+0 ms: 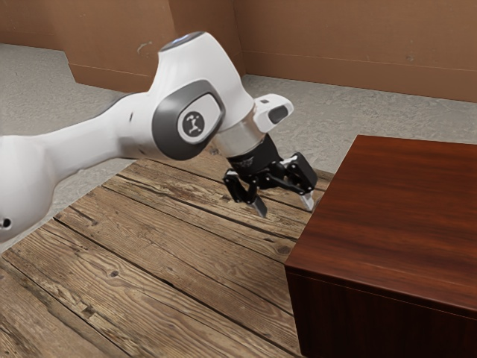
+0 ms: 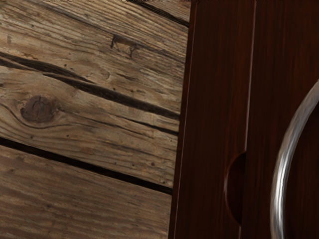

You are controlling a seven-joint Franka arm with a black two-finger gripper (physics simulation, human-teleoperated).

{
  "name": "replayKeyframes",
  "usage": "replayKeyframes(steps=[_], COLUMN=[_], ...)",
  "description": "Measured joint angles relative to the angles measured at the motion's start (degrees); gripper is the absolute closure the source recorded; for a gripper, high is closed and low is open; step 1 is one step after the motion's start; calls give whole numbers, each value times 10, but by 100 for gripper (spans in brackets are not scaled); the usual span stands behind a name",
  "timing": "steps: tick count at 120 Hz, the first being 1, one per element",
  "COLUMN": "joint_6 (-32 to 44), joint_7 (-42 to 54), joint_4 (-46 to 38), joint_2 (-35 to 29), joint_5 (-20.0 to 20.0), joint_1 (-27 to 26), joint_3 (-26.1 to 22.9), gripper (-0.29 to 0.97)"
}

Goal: Pull the drawer handle with one arm to open the drawer

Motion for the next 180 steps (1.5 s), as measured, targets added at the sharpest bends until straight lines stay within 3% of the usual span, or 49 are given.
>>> replayKeyframes(steps=[122,180], joint_6=[38,33], joint_7=[2,25], joint_4=[-38,-63], joint_2=[-17,-36], joint_5=[-10,-9], joint_1=[9,19], joint_3=[-1,31], gripper=[12,13])
